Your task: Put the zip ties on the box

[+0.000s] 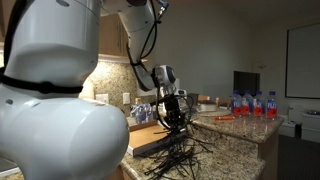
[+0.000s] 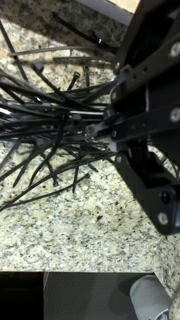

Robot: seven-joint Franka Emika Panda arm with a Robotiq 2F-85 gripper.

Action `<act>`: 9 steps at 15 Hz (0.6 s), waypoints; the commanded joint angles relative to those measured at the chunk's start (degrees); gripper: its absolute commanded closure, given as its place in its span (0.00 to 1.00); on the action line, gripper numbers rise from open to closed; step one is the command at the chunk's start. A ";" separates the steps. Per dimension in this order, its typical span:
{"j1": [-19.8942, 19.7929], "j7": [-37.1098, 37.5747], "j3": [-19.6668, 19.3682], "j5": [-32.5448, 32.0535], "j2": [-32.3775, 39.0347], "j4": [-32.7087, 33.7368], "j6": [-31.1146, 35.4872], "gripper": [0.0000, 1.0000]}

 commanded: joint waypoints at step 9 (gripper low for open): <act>-0.73 2.12 4.98 -0.05 -4.56 2.07 -4.63 0.90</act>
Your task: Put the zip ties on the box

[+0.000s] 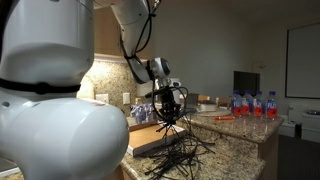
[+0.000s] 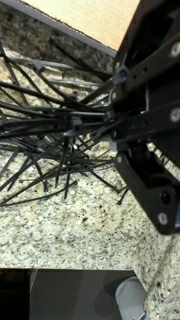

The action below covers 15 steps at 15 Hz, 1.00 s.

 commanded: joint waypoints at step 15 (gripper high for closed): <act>3.00 0.69 8.21 10.97 9.81 18.96 -3.07 0.90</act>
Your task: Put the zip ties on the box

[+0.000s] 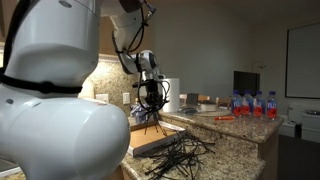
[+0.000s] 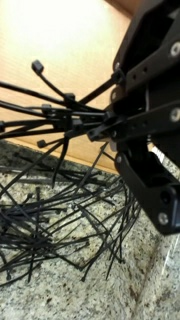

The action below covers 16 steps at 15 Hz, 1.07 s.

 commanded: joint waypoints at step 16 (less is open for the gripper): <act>11.38 20.78 -4.09 12.13 34.45 32.84 0.48 0.67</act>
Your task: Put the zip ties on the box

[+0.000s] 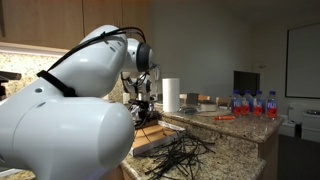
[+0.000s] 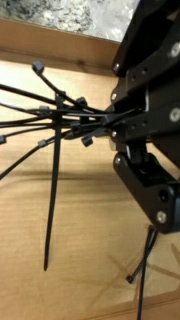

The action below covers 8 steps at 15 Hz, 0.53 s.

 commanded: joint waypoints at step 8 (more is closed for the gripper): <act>-3.35 7.97 1.52 17.59 -3.47 -15.27 11.11 0.21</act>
